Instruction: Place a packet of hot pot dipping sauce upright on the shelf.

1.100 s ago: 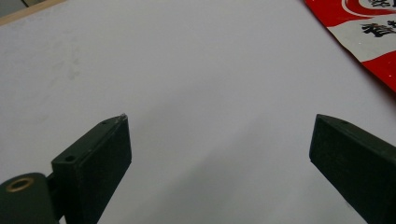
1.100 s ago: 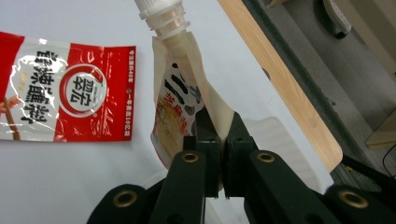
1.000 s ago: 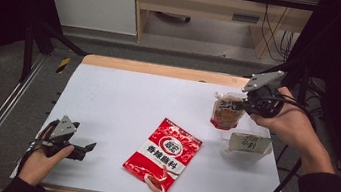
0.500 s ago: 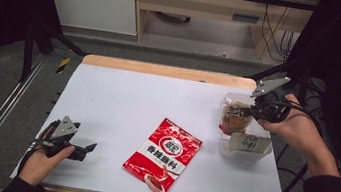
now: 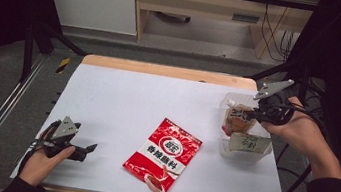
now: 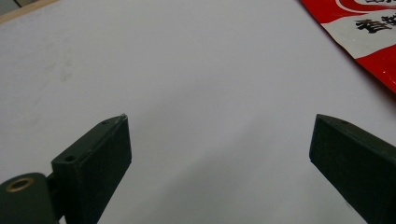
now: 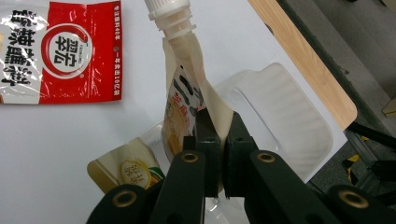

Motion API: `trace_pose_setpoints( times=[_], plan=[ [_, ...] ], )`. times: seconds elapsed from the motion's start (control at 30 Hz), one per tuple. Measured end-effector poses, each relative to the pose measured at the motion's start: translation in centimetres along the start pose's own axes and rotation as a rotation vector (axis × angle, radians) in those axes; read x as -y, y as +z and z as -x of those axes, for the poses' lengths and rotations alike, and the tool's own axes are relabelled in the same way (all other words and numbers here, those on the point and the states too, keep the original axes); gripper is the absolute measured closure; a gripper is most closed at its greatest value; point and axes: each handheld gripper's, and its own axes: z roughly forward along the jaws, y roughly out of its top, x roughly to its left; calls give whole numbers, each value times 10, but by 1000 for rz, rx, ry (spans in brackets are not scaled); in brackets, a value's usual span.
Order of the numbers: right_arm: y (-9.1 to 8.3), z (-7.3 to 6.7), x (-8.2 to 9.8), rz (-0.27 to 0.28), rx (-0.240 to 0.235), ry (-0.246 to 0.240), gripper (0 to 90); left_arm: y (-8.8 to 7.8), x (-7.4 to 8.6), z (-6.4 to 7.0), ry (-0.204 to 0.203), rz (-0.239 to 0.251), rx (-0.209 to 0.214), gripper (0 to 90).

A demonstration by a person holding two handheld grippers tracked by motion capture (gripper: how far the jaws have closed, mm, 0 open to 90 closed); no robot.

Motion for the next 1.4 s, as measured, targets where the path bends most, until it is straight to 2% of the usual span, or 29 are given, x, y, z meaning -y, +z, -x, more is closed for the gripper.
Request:
trace_pose_setpoints(
  times=[0.27,0.57,0.77,1.13,1.27,1.4],
  plan=[
    [0,-2,4,-16,-7,4,879,1,0,1,7,-8,7,54],
    [16,-2,8,-33,-6,25,877,2,0,1,8,-12,9,55],
    [29,-1,14,-47,-23,42,877,2,0,2,11,-15,10,55],
    [43,-3,23,-73,-38,52,865,3,0,2,17,-22,10,55],
    [42,-5,23,-79,-28,70,829,3,1,3,19,-25,12,55],
    [34,-9,18,-50,-14,84,690,3,1,3,22,-28,11,55]
  ],
)
